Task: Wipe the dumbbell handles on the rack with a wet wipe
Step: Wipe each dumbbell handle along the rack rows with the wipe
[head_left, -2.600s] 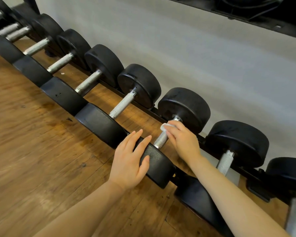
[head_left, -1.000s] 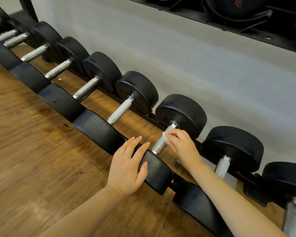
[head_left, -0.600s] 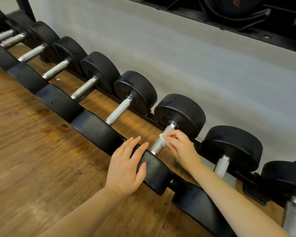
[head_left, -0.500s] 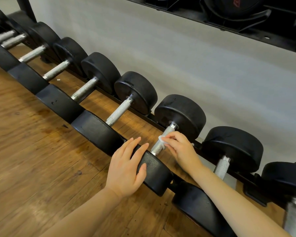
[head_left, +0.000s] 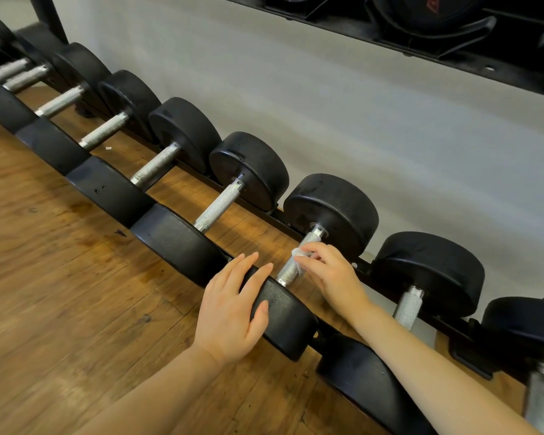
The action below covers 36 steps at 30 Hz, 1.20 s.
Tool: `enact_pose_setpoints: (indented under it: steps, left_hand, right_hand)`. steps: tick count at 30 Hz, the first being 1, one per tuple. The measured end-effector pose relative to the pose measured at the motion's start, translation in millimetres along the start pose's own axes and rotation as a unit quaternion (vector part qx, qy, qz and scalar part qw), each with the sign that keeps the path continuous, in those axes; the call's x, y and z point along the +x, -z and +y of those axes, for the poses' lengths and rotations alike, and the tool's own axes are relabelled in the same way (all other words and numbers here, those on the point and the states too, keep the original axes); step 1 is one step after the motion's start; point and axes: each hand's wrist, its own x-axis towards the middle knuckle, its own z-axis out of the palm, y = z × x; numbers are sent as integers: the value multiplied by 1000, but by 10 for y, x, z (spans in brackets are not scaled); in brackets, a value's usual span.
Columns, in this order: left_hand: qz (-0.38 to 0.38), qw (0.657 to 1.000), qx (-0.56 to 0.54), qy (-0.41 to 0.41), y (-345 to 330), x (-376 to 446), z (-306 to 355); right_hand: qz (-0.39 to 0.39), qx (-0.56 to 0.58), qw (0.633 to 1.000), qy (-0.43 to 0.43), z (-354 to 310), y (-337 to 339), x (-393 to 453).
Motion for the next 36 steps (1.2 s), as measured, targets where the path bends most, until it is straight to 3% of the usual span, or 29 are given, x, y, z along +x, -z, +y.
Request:
enact_pose_setpoints:
  steps: [2, 6, 9, 12, 13, 18, 23, 28, 36]
  left_hand:
    - [1, 1000, -1, -1, 4, 1, 4]
    - [7, 1000, -2, -5, 11, 0, 15]
    - [5, 1000, -4, -4, 9, 5, 15]
    - [-3, 1000, -6, -2, -1, 4, 3]
    - [-4, 1000, -6, 0, -6, 3, -3]
    - [-3, 1000, -10, -4, 1, 1, -13]
    - [-2, 1000, -13, -1, -9, 4, -11]
    - [-1, 1000, -22, -4, -4, 2, -10]
    - [3, 999, -30, -11, -15, 3, -30]
  right_hand:
    - [9, -27, 998, 51, 30, -15, 14]
    - [67, -13, 998, -12, 105, 8, 14]
    - [60, -33, 998, -1, 115, 15, -14]
    - [50, -92, 990, 99, 48, -37, -55]
    - [47, -100, 989, 97, 37, -31, -55]
    - [79, -24, 997, 12, 110, -1, -50]
    - [50, 10, 998, 27, 11, -90, -72]
    - [52, 60, 997, -27, 44, -35, -59]
    - [9, 48, 998, 33, -17, -47, -79]
